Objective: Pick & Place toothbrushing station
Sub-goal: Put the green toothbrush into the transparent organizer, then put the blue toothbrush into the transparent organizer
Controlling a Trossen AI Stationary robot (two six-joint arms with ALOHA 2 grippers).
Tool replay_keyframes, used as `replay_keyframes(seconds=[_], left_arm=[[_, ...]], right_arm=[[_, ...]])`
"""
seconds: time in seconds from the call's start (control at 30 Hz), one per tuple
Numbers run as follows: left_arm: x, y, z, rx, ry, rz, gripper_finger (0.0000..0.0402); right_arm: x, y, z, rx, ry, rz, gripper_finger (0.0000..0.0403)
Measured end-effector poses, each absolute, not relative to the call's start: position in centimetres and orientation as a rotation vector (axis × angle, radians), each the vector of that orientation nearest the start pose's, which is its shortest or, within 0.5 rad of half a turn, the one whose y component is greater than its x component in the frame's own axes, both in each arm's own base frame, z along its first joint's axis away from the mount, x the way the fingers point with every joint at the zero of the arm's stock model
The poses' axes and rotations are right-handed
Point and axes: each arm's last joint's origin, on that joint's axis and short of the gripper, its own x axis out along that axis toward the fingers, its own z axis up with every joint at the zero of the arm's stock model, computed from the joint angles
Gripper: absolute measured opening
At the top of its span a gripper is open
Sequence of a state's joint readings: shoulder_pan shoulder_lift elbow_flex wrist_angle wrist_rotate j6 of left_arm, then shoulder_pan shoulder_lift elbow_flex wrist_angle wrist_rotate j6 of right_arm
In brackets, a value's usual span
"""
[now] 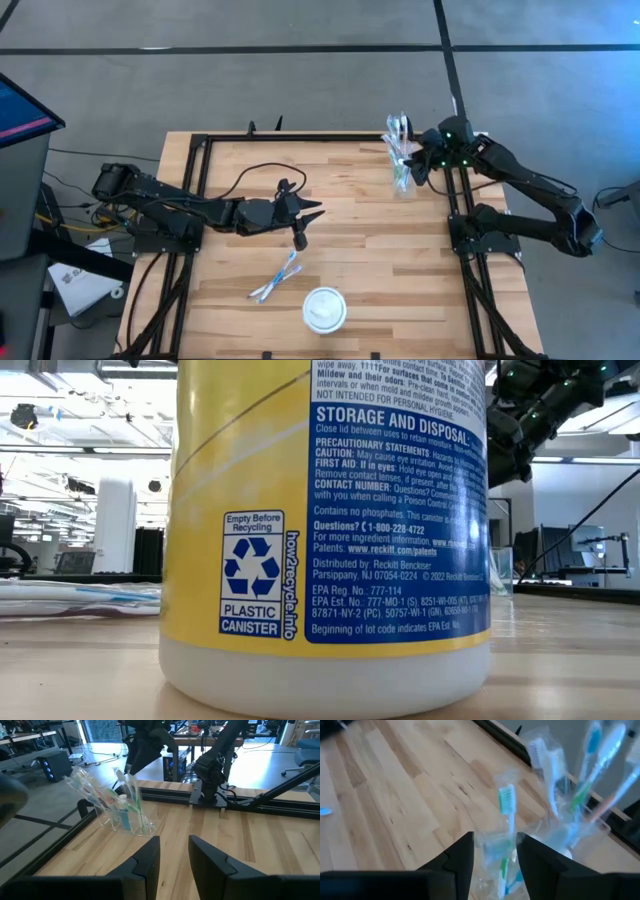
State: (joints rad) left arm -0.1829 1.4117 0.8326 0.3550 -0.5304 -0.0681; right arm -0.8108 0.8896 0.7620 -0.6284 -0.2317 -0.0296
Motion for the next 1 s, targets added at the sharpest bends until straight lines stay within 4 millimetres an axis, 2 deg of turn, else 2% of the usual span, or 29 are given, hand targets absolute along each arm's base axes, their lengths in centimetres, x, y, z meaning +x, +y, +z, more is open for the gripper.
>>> replay_keyframes(seconds=[0.2, 0.5, 1.0], left_arm=[[30.4, -4.1, 26.0, 0.014, 0.2, 0.353, 0.0097], [30.4, -4.1, 26.0, 0.014, 0.2, 0.35, 0.0097], [30.4, -4.2, 25.9, 0.016, 0.203, 0.351, 0.0097]], right_arm=[[12.4, -12.9, 26.6, 0.344, 0.717, -0.627, 0.0141], [12.3, -13.0, 27.0, 0.317, 0.688, -0.629, 0.0142], [11.3, -11.8, 29.5, 0.233, 0.493, -0.651, 0.0141]])
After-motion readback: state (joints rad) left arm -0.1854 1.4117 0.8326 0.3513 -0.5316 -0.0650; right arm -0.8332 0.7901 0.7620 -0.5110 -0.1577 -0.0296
